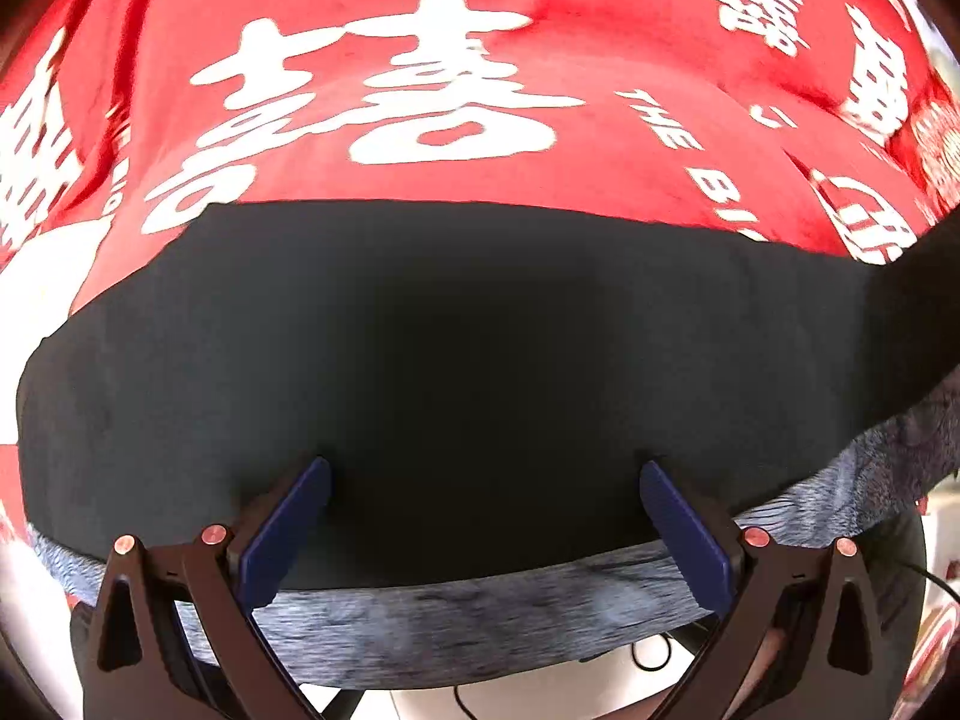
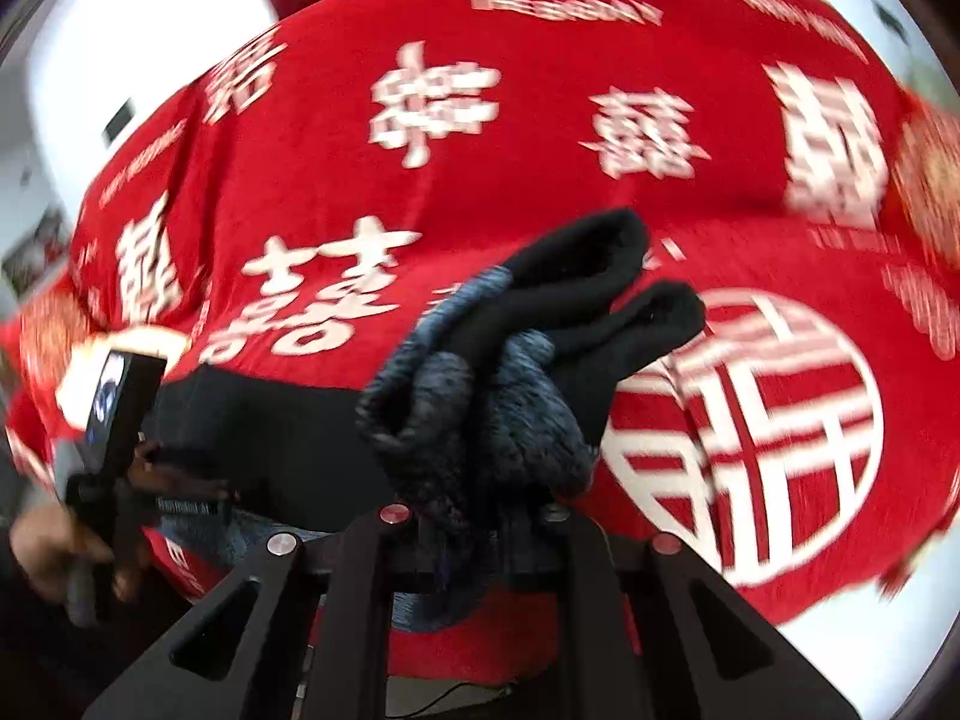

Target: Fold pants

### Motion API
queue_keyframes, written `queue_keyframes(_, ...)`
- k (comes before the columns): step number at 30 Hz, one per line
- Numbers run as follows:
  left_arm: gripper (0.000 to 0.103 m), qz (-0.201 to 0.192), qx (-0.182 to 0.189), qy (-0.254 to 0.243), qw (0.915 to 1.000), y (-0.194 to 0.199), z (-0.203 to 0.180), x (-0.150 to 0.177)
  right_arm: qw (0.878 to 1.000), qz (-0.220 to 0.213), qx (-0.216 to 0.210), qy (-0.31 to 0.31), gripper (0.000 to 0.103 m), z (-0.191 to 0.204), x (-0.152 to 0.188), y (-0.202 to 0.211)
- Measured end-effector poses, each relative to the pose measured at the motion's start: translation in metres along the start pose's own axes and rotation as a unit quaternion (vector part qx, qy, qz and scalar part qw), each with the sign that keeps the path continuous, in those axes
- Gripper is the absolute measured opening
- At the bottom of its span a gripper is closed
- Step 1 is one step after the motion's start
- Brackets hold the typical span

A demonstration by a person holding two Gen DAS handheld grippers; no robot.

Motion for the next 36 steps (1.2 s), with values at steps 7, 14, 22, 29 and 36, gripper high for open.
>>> queue_keyframes(7, 0.103, -0.019, 0.015, 0.026, 0.9994, 0.015, 0.043, 0.001, 0.993, -0.013, -0.021, 0.113, 0.012, 0.099, -0.019, -0.001)
queue_keyframes(14, 0.103, -0.029, 0.025, 0.074, 0.9965, 0.028, 0.111, 0.003, 0.974, -0.024, -0.086, 0.21, 0.012, 0.208, -0.014, -0.006)
queue_keyframes(22, 0.103, -0.029, -0.006, 0.158, 0.987, 0.032, 0.195, 0.012, 0.96, 0.051, -0.077, 0.264, 0.012, 0.281, 0.025, -0.088)
queue_keyframes(29, 0.103, -0.051, 0.021, 0.169, 0.9841, 0.041, 0.206, 0.003, 0.946, 0.1, -0.062, 0.303, 0.027, 0.298, 0.058, -0.129)
queue_keyframes(36, 0.103, -0.053, 0.04, 0.15, 0.9864, 0.039, 0.191, -0.008, 0.951, 0.101, -0.083, 0.28, 0.03, 0.293, 0.049, -0.116)
Point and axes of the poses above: each gripper's, at about its wrist camera, not at the fingertips, and y roughly against the way its jaws point, z to its left, x to its underside, the point moved 3 cm from there along -y, roughly the way its jaws point, and after that the axes turned 3 degrees about -z, right-handed, at the moved point
